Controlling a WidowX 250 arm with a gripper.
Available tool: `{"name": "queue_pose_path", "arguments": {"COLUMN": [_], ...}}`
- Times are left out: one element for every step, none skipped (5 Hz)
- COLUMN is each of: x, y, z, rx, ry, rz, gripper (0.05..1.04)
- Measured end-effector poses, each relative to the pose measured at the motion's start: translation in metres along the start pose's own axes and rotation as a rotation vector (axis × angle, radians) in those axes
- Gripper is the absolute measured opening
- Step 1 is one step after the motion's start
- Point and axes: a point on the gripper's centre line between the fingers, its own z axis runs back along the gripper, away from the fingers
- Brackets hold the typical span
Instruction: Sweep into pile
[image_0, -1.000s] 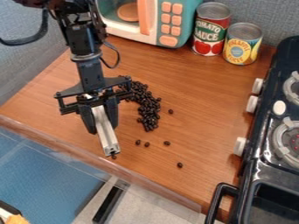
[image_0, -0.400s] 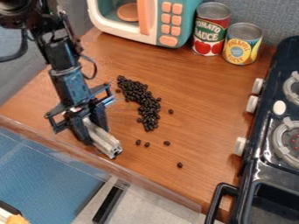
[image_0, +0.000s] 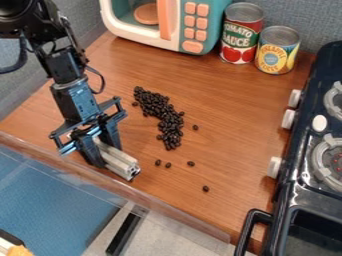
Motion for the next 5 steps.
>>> {"name": "queue_pose_path", "arguments": {"x": [0.012,0.033,0.046,0.046,0.041], "y": [-0.002,-0.012,-0.020,-0.023,-0.019], "z": [0.007,0.012,0.016,0.013,0.013], "rx": [-0.013,0.023,0.023,0.082,0.141], "ry": [-0.024,-0.139,-0.213,-0.254,-0.249], "rz": [0.004,-0.087,-0.132,-0.208,-0.237], "gripper": [0.391,0.391,0.434,0.743,0.994]}}
